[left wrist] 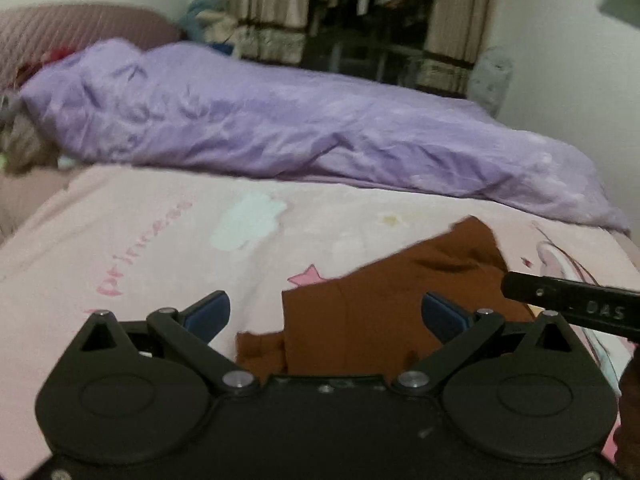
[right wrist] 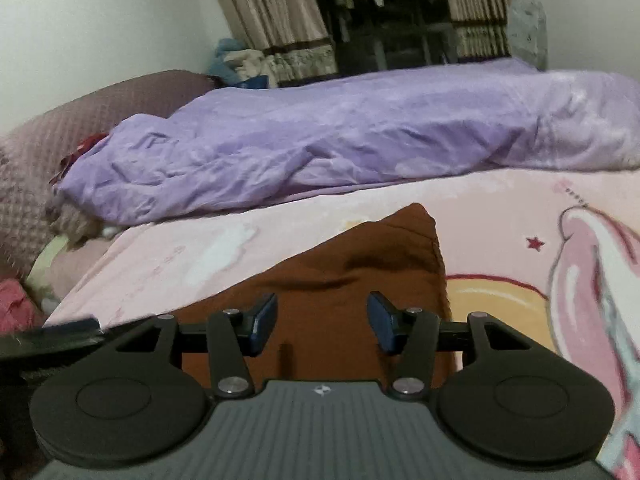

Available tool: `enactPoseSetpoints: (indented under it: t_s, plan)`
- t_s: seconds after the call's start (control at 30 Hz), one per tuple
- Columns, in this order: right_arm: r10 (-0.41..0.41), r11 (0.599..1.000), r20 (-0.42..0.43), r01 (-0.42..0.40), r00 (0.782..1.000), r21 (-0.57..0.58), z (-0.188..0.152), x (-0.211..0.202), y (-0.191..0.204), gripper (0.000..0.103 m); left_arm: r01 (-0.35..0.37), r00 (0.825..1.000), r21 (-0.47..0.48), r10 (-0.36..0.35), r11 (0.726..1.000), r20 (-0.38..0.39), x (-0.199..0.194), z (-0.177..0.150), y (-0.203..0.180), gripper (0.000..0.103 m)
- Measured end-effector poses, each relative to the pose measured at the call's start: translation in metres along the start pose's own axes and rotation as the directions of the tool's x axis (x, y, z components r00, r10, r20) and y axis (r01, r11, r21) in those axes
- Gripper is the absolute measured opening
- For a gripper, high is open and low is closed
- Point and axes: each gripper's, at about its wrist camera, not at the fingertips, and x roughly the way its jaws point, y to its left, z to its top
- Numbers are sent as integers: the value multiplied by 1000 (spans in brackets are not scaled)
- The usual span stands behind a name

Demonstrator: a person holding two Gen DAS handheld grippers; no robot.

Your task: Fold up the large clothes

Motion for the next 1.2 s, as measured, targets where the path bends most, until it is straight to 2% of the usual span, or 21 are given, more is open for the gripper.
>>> enactPoseSetpoints:
  t_s: [0.1, 0.17, 0.2, 0.27, 0.37, 0.47, 0.6, 0.73, 0.8, 0.83, 0.9, 0.93, 1.03, 1.1, 1.2]
  plan:
    - [-26, 1000, -26, 26, 999, 0, -17, -7, 5, 61, -26, 999, 28, 26, 999, -27, -18, -22, -3, 103]
    - [-28, 999, -82, 29, 996, 16, -30, 12, 3, 60, -32, 994, 40, 36, 999, -100, -7, -41, -3, 103]
    - [-33, 999, -86, 35, 996, 18, -36, 21, 1, 60, -38, 988, 37, 43, 999, -150, 4, -51, -2, 103]
    - [-57, 998, -60, 59, 997, 17, -51, 39, -1, 61, -26, 983, 2, 26, 1000, -183, 22, -67, 4, 103]
    - [-46, 996, 14, 45, 999, 71, -65, 48, -10, 62, 22, 984, -85, -36, 996, -174, 34, -76, 18, 103]
    - [-60, 997, 40, 58, 997, 43, -66, 43, -6, 62, 26, 989, -109, -41, 994, -141, 32, -81, 22, 103]
    - [-57, 998, 44, 56, 997, 12, -62, 33, -2, 63, -18, 996, -47, 14, 999, -90, 18, -80, 11, 103]
    - [-52, 998, 12, 52, 999, -16, -50, 1, 1, 69, -70, 993, -5, 69, 998, -93, -23, -62, 12, 103]
    - [-88, 996, -39, 87, 995, -29, -46, -13, 3, 76, -99, 991, 30, 101, 995, -83, -47, -56, 15, 103]
    - [-94, 995, -84, 92, 992, -27, -43, -19, 2, 76, -98, 990, 67, 104, 993, -98, -56, -54, 16, 103]
    - [-54, 998, -112, 52, 992, -18, -41, -39, -1, 73, -105, 983, 114, 121, 988, -141, -70, -51, 19, 103]
    - [-45, 999, -108, 43, 993, -14, -43, -51, -3, 73, -108, 983, 125, 125, 986, -135, -79, -52, 18, 103]
    - [-35, 999, -133, 34, 990, -12, -52, -68, -6, 68, -71, 983, 154, 96, 985, -159, -89, -64, 9, 103]
    - [-27, 1000, -190, 24, 981, -20, -61, -57, -8, 45, -68, 975, 169, 102, 983, -200, -75, -78, 1, 103]
    - [-43, 998, -199, 33, 979, -58, -81, -34, -6, 41, -90, 956, 185, 137, 979, -261, -35, -102, -5, 103]
